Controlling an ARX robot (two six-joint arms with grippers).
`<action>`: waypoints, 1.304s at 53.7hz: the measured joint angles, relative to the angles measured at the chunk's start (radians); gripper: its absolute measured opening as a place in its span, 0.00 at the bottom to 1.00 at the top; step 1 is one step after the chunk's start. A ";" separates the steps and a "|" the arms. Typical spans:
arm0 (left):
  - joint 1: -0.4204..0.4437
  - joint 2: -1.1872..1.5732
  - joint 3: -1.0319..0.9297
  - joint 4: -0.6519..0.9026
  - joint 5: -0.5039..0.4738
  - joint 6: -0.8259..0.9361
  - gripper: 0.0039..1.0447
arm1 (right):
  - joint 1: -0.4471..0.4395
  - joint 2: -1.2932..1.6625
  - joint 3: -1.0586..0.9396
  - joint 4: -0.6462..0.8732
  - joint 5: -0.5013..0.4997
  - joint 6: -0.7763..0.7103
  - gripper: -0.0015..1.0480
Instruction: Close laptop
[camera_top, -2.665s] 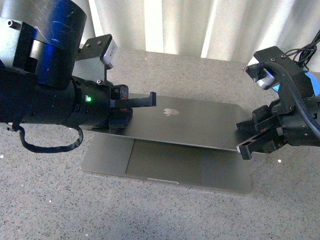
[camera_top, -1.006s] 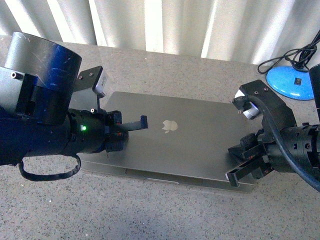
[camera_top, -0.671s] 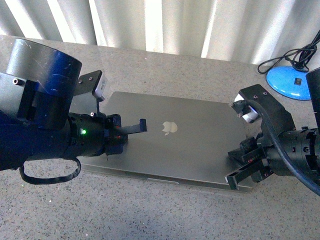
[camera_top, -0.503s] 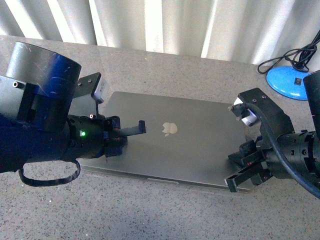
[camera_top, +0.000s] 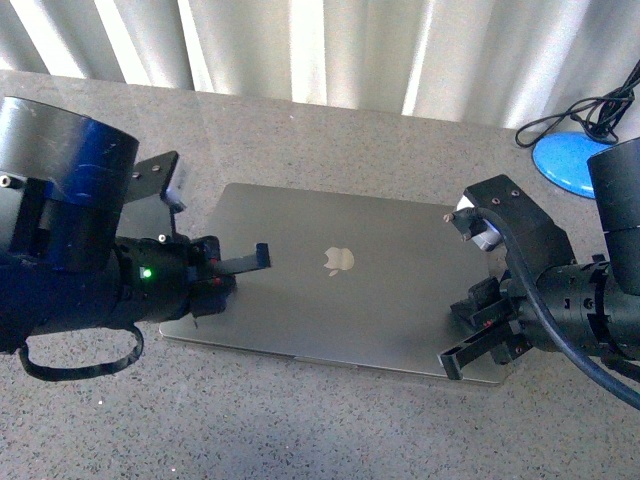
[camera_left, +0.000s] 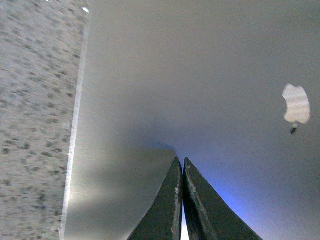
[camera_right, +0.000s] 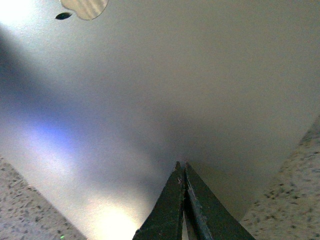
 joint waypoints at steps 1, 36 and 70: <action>0.003 -0.003 -0.004 0.007 -0.010 0.000 0.03 | 0.000 -0.002 -0.005 0.011 0.006 -0.002 0.01; 0.343 -0.729 -0.327 0.101 -0.523 -0.023 0.03 | -0.219 -0.645 -0.240 0.029 -0.014 -0.088 0.01; 0.318 -1.018 -0.484 -0.005 -0.690 -0.030 0.66 | -0.423 -1.258 -0.414 -0.261 -0.160 -0.076 0.45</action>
